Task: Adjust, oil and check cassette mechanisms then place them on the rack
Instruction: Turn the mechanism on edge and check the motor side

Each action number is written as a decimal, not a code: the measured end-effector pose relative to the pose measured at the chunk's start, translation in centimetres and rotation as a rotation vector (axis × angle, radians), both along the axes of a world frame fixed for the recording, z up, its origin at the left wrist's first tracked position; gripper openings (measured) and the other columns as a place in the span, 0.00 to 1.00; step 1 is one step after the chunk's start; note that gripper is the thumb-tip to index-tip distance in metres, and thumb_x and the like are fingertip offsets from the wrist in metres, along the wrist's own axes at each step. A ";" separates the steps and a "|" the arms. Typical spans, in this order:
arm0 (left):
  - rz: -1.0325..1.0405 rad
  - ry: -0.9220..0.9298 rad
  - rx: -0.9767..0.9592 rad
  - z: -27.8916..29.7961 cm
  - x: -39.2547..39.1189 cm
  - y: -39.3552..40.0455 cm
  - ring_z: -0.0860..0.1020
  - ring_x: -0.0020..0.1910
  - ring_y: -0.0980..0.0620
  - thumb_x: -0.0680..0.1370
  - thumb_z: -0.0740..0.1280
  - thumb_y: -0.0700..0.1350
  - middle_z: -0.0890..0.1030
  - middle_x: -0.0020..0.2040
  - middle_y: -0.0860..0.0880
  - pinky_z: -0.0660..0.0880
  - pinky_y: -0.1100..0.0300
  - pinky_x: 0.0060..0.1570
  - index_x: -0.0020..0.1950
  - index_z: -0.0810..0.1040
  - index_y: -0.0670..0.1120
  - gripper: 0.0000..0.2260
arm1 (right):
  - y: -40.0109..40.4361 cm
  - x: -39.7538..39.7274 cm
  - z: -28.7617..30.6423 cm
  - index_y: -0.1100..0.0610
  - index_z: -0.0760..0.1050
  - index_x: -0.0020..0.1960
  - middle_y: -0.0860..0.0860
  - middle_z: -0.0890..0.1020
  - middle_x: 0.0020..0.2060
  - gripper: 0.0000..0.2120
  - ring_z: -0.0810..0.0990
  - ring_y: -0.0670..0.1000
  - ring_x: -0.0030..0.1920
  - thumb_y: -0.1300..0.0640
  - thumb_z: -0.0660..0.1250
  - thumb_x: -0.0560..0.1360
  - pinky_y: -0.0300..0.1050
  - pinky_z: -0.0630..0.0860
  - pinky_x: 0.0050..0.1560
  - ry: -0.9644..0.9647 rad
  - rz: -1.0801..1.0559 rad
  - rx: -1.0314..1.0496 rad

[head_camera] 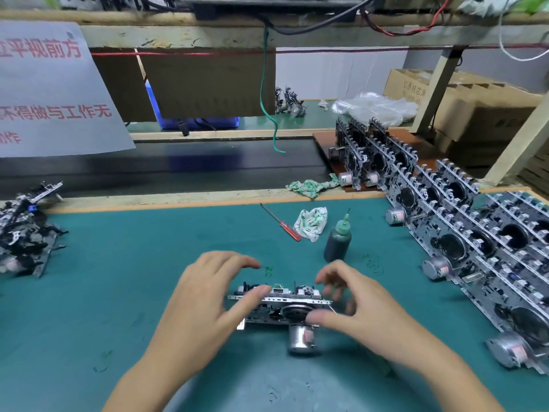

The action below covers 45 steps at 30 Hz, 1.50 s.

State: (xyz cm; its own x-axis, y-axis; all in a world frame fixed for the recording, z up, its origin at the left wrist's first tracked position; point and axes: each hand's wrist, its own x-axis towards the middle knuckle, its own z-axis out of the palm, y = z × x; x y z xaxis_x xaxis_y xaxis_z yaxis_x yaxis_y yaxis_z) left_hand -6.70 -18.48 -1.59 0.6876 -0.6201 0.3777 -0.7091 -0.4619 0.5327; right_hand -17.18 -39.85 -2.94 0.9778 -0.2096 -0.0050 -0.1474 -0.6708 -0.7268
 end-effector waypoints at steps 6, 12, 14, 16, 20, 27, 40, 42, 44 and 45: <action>-0.293 -0.026 0.051 -0.4 0.1 -2.5 0.66 0.65 0.63 0.78 0.55 0.60 0.77 0.59 0.63 0.61 0.61 0.64 0.58 0.80 0.57 0.17 | 1.6 1.0 -1.3 0.40 0.76 0.45 0.42 0.80 0.43 0.15 0.78 0.45 0.46 0.53 0.78 0.64 0.42 0.73 0.51 -0.176 -0.001 0.255; -0.225 -0.101 -0.010 -1.6 0.1 -2.6 0.67 0.67 0.59 0.79 0.57 0.55 0.79 0.57 0.66 0.63 0.60 0.62 0.56 0.81 0.60 0.14 | 1.7 1.3 -1.7 0.46 0.78 0.43 0.46 0.82 0.40 0.13 0.80 0.49 0.44 0.49 0.76 0.59 0.47 0.75 0.51 -0.186 -0.015 0.318; -0.240 -0.125 -0.011 -1.8 0.1 -2.7 0.67 0.68 0.58 0.80 0.57 0.54 0.78 0.57 0.67 0.63 0.60 0.62 0.56 0.81 0.60 0.14 | 1.5 1.4 -1.6 0.48 0.78 0.43 0.45 0.81 0.40 0.14 0.79 0.49 0.43 0.49 0.76 0.59 0.49 0.74 0.52 -0.172 -0.005 0.303; -0.247 -0.125 -0.016 -2.0 0.1 -2.7 0.67 0.69 0.58 0.80 0.57 0.53 0.78 0.57 0.68 0.63 0.61 0.63 0.57 0.81 0.60 0.14 | 1.4 1.5 -1.6 0.49 0.78 0.43 0.45 0.81 0.39 0.15 0.79 0.49 0.43 0.49 0.77 0.59 0.50 0.74 0.52 -0.164 0.007 0.290; -0.197 -0.111 -0.065 -2.3 -0.1 -2.7 0.68 0.69 0.58 0.79 0.58 0.54 0.79 0.56 0.67 0.64 0.60 0.63 0.56 0.81 0.60 0.13 | 1.5 1.5 -1.8 0.47 0.77 0.42 0.48 0.82 0.38 0.15 0.79 0.50 0.41 0.47 0.77 0.59 0.49 0.75 0.50 -0.174 0.010 0.352; -0.199 -0.109 -0.058 -2.3 -0.2 -2.7 0.68 0.69 0.59 0.79 0.58 0.54 0.78 0.57 0.69 0.64 0.61 0.63 0.56 0.81 0.61 0.13 | 0.7 0.8 -1.9 0.34 0.75 0.48 0.36 0.78 0.46 0.15 0.75 0.39 0.51 0.36 0.70 0.62 0.36 0.69 0.54 -0.172 0.052 0.034; -0.210 -0.112 -0.064 -2.3 -0.1 -2.7 0.71 0.67 0.58 0.79 0.58 0.53 0.79 0.56 0.67 0.67 0.60 0.60 0.56 0.81 0.60 0.13 | 0.6 -1.2 -2.8 0.52 0.79 0.36 0.42 0.79 0.33 0.17 0.75 0.45 0.45 0.39 0.64 0.68 0.38 0.71 0.48 -0.368 0.014 -0.525; -0.210 -0.099 -0.070 -2.2 0.0 -2.8 0.70 0.67 0.58 0.79 0.57 0.54 0.79 0.57 0.67 0.68 0.59 0.60 0.56 0.81 0.60 0.13 | 0.6 -0.8 -2.6 0.51 0.79 0.37 0.40 0.79 0.34 0.18 0.77 0.46 0.49 0.37 0.64 0.66 0.40 0.71 0.50 -0.322 0.003 -0.514; -0.213 -0.090 -0.071 -2.2 0.0 -2.7 0.70 0.67 0.58 0.79 0.57 0.54 0.78 0.59 0.67 0.70 0.58 0.60 0.56 0.81 0.61 0.13 | 0.7 -0.3 -2.3 0.48 0.79 0.43 0.37 0.80 0.41 0.18 0.75 0.45 0.55 0.36 0.66 0.65 0.41 0.69 0.57 -0.307 -0.015 -0.383; -0.215 -0.082 -0.072 -2.2 0.0 -2.6 0.69 0.68 0.58 0.79 0.57 0.54 0.77 0.59 0.68 0.71 0.57 0.60 0.57 0.80 0.62 0.13 | 0.9 0.0 -2.2 0.46 0.79 0.47 0.35 0.80 0.44 0.18 0.73 0.43 0.58 0.36 0.67 0.64 0.38 0.67 0.59 -0.306 -0.023 -0.262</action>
State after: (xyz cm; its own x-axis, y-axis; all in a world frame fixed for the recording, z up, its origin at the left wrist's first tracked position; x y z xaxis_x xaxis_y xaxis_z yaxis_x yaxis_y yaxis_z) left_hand -6.74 -21.12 -3.81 0.5079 -0.7183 0.4755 -0.8294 -0.2589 0.4950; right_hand -17.14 -38.97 -5.13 0.9208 -0.1874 0.3420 0.0316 -0.8381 -0.5446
